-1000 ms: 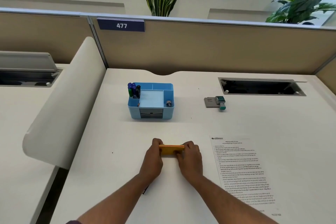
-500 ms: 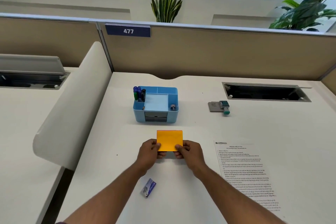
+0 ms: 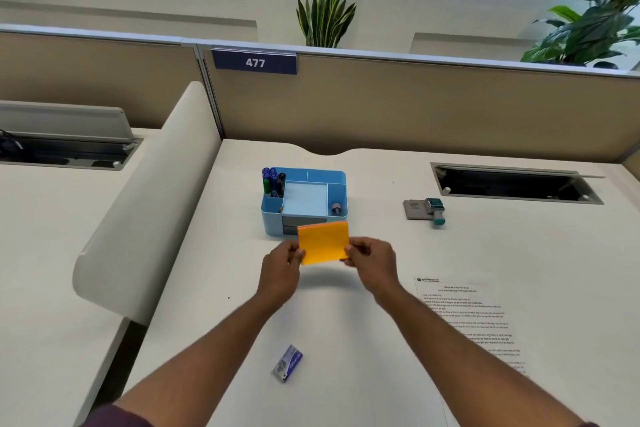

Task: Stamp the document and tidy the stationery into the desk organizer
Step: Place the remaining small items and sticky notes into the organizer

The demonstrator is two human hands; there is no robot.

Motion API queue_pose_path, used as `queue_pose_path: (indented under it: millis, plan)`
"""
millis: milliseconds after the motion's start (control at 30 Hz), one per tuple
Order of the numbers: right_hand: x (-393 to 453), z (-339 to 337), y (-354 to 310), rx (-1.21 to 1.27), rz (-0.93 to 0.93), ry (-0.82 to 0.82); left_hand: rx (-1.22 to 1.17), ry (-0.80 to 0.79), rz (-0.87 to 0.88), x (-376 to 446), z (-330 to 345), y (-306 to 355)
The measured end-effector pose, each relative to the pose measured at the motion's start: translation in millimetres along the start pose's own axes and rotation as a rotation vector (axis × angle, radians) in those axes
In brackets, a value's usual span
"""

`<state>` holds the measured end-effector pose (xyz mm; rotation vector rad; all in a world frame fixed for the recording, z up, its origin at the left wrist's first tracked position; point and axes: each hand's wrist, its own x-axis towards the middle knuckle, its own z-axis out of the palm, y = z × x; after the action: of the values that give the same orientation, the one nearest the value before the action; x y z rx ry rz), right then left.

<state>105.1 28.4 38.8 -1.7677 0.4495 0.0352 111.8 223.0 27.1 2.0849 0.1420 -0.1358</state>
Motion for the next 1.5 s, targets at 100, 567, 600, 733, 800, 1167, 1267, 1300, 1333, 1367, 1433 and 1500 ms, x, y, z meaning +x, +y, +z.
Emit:
queue_pose_path:
  millis: [100, 567, 600, 733, 800, 1167, 1267, 1300, 1333, 1367, 1433, 1500]
  plan:
    - [26.2, -9.6, -32.4, -0.054, -0.116, 0.103, 0.108, 0.194, 0.196, 16.8, -17.4, 9.2]
    - [122.4, 6.5, -120.4, -0.717, -0.762, 0.348, 0.607, 0.071, 0.251, 49.2, -43.3, -20.5]
    - [126.6, 10.0, -119.9, -0.772, -0.766, 0.325, 0.612, 0.069, 0.254, 48.9, -42.7, -22.8]
    - [137.3, 19.1, -113.2, -1.001, -0.73, 0.238, 0.627, 0.062, 0.265, 47.5, -41.0, -25.6]
    - [141.0, 22.5, -108.1, -1.097, -0.698, 0.185, 0.636, 0.062, 0.261, 48.0, -40.9, -24.9]
    - [138.0, 32.8, -84.3, -1.039, -0.571, 0.216, 0.643, 0.05, 0.225, 49.0, -40.2, -24.3]
    - [128.6, 27.1, -73.2, -0.895, -0.565, 0.29, 0.647, 0.041, 0.213, 48.1, -39.7, -24.1]
    - [123.1, 25.1, -68.6, -0.839, -0.577, 0.315, 0.648, 0.038, 0.21, 48.3, -39.2, -24.0]
    - [116.1, 23.5, -63.7, -0.802, -0.591, 0.338, 0.643, 0.035, 0.204, 48.2, -39.1, -24.0]
    - [107.2, 22.1, -58.7, -0.786, -0.598, 0.358, 0.631, 0.034, 0.198, 47.4, -38.7, -23.9]
    - [88.2, 19.7, -47.1, -0.78, -0.605, 0.378, 0.602, 0.044, 0.185, 43.1, -37.9, -22.9]
    - [69.4, 19.3, -32.6, -0.748, -0.593, 0.346, 0.56, 0.064, 0.169, 34.6, -35.9, -22.7]
